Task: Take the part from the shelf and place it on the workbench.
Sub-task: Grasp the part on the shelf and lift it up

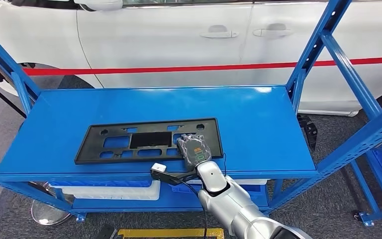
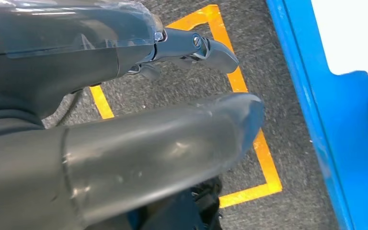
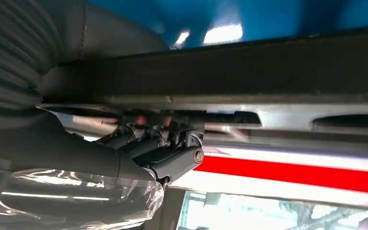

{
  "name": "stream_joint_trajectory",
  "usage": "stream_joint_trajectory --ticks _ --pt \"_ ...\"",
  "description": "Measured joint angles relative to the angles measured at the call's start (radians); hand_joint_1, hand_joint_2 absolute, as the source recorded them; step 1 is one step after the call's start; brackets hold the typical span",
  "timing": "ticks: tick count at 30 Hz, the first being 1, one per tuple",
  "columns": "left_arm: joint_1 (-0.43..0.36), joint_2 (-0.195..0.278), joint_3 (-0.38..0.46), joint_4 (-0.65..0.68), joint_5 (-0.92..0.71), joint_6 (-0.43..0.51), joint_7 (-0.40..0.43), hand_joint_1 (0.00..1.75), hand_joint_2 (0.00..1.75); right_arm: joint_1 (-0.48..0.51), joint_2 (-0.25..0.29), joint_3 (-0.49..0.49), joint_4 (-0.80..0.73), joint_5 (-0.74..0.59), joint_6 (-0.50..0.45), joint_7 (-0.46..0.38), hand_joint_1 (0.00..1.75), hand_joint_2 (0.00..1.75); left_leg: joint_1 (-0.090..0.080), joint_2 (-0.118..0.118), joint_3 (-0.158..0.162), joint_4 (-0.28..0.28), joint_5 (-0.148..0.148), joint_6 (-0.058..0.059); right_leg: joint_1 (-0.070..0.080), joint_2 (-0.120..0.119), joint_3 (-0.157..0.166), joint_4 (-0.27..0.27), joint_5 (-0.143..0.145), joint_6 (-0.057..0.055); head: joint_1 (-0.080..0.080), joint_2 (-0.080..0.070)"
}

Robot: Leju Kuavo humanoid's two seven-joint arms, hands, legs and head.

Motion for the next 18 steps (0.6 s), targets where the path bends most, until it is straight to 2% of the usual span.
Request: stream_joint_trajectory --ticks 2,3,4,7,8,9,12,16,18 --pt "0.001 -0.001 0.0 0.0 0.0 0.0 0.0 0.0 0.0 0.001 -0.003 -0.005 0.003 0.006 0.0 0.0 1.75 1.75 0.003 0.001 0.001 -0.007 0.007 0.011 0.0 0.001 0.0 0.001 -0.001 0.012 0.0 0.0" --pt "0.001 -0.001 -0.001 0.0 0.0 0.0 0.0 0.0 0.0 0.001 -0.004 -0.008 0.004 0.008 0.0 0.0 1.75 1.75 0.006 0.002 0.003 -0.013 0.011 0.018 0.001 0.001 -0.005 0.013 -0.011 0.017 0.001 0.0" --pt "0.0 -0.002 -0.001 0.0 0.0 0.0 0.0 0.0 0.0 0.001 -0.006 -0.012 0.005 0.009 0.0 0.0 1.75 1.75 0.008 0.004 0.004 -0.019 0.015 0.024 0.001 0.001 -0.02 0.046 -0.034 0.022 0.004 0.0" --pt "0.0 -0.002 -0.001 0.0 0.0 0.0 0.0 0.0 0.0 0.006 -0.013 -0.019 0.01 0.01 -0.001 -0.004 1.75 1.75 0.008 0.005 0.001 -0.021 0.019 0.031 -0.004 0.001 -0.109 0.231 -0.124 0.03 0.009 0.0" --pt "0.0 -0.002 -0.001 0.0 -0.001 0.0 0.0 0.0 0.0 0.008 -0.014 -0.019 0.011 0.011 -0.002 -0.005 1.75 1.75 0.007 0.005 0.0 -0.021 0.019 0.031 -0.006 0.0 -0.128 0.269 -0.132 0.032 0.009 0.0" --pt "0.001 -0.002 -0.001 0.0 -0.001 0.0 0.001 0.0 0.0 0.009 -0.015 -0.02 0.012 0.011 -0.002 -0.006 1.75 1.75 0.007 0.004 0.0 -0.02 0.019 0.031 -0.007 0.0 -0.132 0.276 -0.123 0.032 0.009 0.0" --pt "0.001 -0.002 -0.001 0.0 -0.002 0.0 0.001 0.0 0.0 0.011 -0.016 -0.02 0.012 0.011 -0.004 -0.007 1.75 1.75 0.007 0.003 0.001 -0.019 0.018 0.03 -0.009 0.0 -0.116 0.241 -0.091 0.032 0.01 0.0" --pt "0.001 -0.002 -0.001 0.0 -0.002 0.0 0.001 0.0 0.0 0.01 -0.016 -0.02 0.012 0.011 -0.004 -0.007 1.75 1.75 0.007 0.003 0.002 -0.018 0.018 0.03 -0.009 -0.001 -0.111 0.233 -0.085 0.032 0.01 0.0" --pt "0.001 -0.002 -0.001 0.0 -0.002 0.0 0.001 0.0 0.0 0.01 -0.016 -0.02 0.012 0.012 -0.005 -0.007 1.75 1.75 0.007 0.002 0.002 -0.016 0.017 0.028 -0.01 -0.001 -0.079 0.169 -0.053 0.03 0.01 0.0"
